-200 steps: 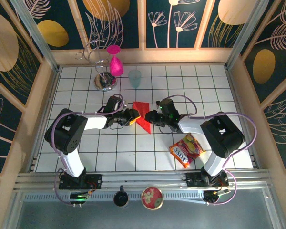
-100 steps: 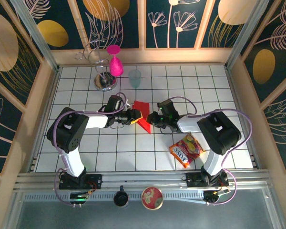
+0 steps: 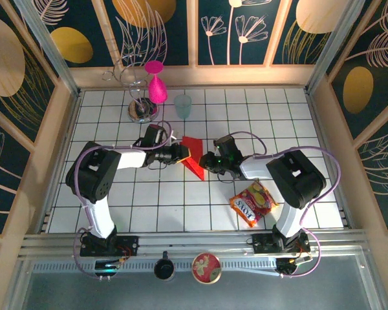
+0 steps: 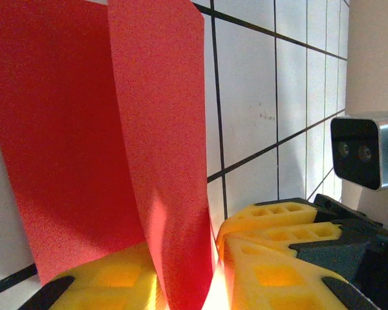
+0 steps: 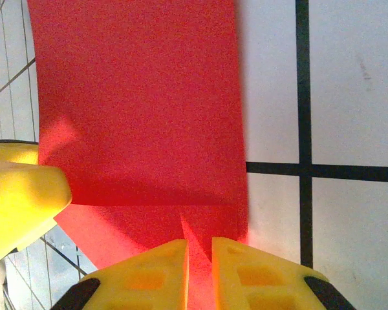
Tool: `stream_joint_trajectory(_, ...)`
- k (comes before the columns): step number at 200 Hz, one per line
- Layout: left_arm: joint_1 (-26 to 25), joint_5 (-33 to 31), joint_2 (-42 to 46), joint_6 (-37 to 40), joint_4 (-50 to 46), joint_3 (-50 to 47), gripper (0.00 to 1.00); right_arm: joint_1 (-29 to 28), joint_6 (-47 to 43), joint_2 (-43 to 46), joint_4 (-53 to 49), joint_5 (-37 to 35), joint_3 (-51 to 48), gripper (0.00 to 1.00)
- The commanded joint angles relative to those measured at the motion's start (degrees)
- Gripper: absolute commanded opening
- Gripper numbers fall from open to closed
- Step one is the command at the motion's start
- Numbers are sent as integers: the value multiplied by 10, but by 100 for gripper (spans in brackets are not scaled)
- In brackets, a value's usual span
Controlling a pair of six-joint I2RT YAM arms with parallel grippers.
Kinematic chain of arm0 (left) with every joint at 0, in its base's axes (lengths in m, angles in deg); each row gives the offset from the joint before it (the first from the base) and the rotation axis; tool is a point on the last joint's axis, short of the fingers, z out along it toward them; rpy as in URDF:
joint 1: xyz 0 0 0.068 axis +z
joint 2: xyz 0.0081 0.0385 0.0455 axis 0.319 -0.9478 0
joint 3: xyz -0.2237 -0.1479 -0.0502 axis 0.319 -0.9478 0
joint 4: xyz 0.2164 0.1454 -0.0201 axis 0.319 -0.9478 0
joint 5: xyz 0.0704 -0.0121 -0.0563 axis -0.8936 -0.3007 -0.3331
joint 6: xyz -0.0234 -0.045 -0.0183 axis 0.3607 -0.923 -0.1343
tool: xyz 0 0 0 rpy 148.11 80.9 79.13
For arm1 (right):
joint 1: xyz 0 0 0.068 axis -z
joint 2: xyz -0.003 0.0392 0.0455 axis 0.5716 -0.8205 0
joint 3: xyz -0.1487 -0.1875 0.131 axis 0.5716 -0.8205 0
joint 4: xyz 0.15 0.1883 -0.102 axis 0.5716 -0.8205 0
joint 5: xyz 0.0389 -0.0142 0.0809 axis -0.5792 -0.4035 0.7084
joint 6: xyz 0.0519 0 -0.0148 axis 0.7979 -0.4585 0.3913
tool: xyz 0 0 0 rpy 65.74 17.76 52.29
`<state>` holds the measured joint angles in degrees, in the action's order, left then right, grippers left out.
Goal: Fold a paper plane with a square sheet of paper (pick it up from the middle)
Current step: Third fold the triangle at the center of the table, then fourth fold the wing at the center of the table.
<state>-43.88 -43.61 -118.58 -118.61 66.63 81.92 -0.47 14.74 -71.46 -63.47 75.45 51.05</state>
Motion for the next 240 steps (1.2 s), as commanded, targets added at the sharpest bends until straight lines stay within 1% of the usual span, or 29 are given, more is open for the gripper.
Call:
stream_joint_trajectory(1, 3, 7, -13, 43, -40, 20, 25, 5, -7, -1, -9, -5, 9, 18)
stream_joint_trajectory(40, 6, 15, -18, 61, -51, 28, 23, 7, -16, 9, -13, -13, 8, 18)
stream_joint_trajectory(51, 8, 15, -19, 64, -54, 28, 20, 8, -21, 13, -13, -16, 8, 19)
stream_joint_trajectory(72, 10, 9, -20, 62, -56, 28, 12, 8, -38, 26, -10, -24, 3, 22)
stream_joint_trajectory(98, 10, -9, -10, 39, -54, 28, 9, 6, -90, 58, -28, -76, -5, 29)
stream_joint_trajectory(109, 10, -19, -1, 20, -44, 23, 8, -1, -124, 74, -47, -120, -6, 34)
stream_joint_trajectory(128, 10, -39, 21, -28, -19, 5, 7, -26, -181, 95, -68, -192, -6, 41)
stream_joint_trajectory(146, 9, -67, 39, -76, -2, -12, 7, -52, -222, 101, -72, -234, -5, 43)
stream_joint_trajectory(163, 6, -91, 54, -107, -2, -20, 7, -80, -251, 99, -66, -254, -2, 43)
stream_joint_trajectory(189, 1, -125, 66, -130, -34, -14, 6, -129, -292, 78, -55, -285, 11, 43)
stream_joint_trajectory(212, -3, -135, 68, -141, -54, -7, 6, -160, -314, 43, -59, -308, 35, 42)
stream_joint_trajectory(240, -7, -138, 63, -147, -71, 6, 6, -177, -323, 7, -58, -324, 59, 39)
